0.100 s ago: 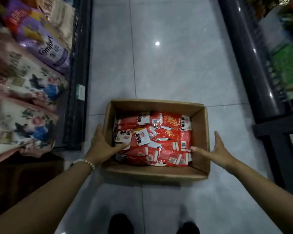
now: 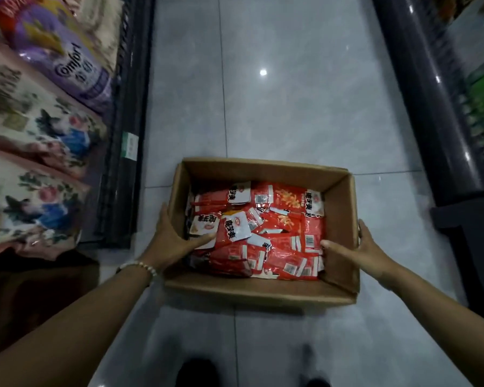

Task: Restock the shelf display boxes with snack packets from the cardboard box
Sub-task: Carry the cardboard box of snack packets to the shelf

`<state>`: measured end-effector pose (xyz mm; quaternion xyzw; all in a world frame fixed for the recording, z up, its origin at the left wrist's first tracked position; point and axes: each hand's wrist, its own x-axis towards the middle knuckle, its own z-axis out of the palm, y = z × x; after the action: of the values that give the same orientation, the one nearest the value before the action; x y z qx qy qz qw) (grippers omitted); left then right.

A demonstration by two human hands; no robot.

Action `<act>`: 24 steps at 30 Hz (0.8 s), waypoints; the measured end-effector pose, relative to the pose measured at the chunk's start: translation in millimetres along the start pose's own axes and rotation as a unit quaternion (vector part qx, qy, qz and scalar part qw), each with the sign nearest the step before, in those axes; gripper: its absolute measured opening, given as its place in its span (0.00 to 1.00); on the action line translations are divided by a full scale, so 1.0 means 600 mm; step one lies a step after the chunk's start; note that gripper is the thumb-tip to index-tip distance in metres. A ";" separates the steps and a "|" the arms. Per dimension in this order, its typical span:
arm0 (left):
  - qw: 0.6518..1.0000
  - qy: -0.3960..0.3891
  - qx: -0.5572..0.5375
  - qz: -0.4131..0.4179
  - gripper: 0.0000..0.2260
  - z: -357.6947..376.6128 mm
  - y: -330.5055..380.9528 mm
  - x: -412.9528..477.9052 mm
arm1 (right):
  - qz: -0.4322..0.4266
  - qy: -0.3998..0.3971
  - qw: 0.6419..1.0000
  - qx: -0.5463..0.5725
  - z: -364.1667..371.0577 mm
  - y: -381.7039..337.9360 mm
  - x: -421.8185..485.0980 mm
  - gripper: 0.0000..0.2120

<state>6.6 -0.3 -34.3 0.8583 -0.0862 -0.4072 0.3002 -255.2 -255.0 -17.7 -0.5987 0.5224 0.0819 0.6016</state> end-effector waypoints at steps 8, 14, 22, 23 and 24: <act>0.986 -0.059 -0.148 0.045 0.29 0.001 -0.019 0.044 | 0.044 -0.110 0.981 0.156 -0.004 0.030 0.059 0.43; 0.962 -0.203 -0.185 0.002 0.44 -0.017 0.004 0.057 | 0.093 -0.153 0.966 0.187 -0.004 0.020 0.063 0.50; 0.950 -0.225 -0.216 -0.014 0.41 -0.019 0.013 0.042 | 0.080 -0.134 0.969 0.192 -0.008 0.007 0.041 0.53; 0.947 -0.226 -0.229 -0.007 0.40 -0.021 0.027 0.031 | 0.083 -0.133 0.968 0.197 -0.013 0.001 0.028 0.53; 0.946 -0.224 -0.235 0.003 0.40 -0.022 0.042 0.021 | 0.082 -0.130 0.968 0.200 -0.020 -0.004 0.016 0.53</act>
<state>27.5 -19.4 -21.5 0.6494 -0.0558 -0.5971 0.4676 -256.1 -270.3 -20.0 -0.4054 0.4928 0.1019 0.7632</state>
